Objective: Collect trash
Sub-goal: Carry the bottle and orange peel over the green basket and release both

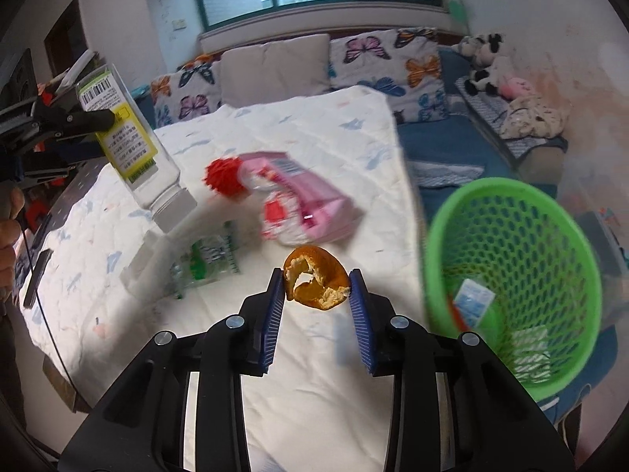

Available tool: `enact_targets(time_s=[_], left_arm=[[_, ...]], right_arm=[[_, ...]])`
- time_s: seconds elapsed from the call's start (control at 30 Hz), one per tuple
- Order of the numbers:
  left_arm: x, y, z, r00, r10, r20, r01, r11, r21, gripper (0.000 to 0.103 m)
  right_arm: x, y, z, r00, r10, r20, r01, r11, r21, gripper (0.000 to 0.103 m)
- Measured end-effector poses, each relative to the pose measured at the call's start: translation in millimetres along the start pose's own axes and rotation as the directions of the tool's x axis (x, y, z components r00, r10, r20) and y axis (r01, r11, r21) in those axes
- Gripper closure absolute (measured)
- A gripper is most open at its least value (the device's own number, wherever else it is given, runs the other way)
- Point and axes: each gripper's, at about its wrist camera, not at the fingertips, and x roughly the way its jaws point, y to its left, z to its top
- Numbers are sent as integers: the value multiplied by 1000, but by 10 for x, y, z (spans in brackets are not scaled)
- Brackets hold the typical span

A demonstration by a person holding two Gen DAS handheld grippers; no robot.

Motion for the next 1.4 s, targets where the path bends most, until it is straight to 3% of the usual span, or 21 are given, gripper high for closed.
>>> enact_targets(time_s=[0.33, 0.53, 0.73, 0.87, 1.23, 1.4], left_arm=[[501, -678, 76, 995, -74, -67, 79, 993, 83, 50], [849, -1096, 114, 988, -109, -113, 122, 985, 121, 50], [1214, -1523, 97, 979, -128, -161, 155, 973, 170, 50], [1483, -1762, 40, 971, -136, -196, 175, 964, 199, 50], [2180, -2064, -229, 951, -81, -299, 155, 960, 233, 50], [2354, -2143, -381, 940, -65, -334, 152, 959, 241, 49]], right_arm=[[-146, -742, -75, 994, -108, 18, 106, 989, 102, 69], [-119, -1268, -210, 984, -176, -29, 179, 971, 159, 68], [-55, -1641, -384, 977, -197, -77, 210, 954, 214, 61], [-49, -1759, -448, 974, -211, -84, 225, 947, 229, 47], [-212, -1894, -616, 973, -222, -61, 230, 938, 259, 35], [-232, -1920, -668, 975, -214, -55, 221, 937, 271, 35]])
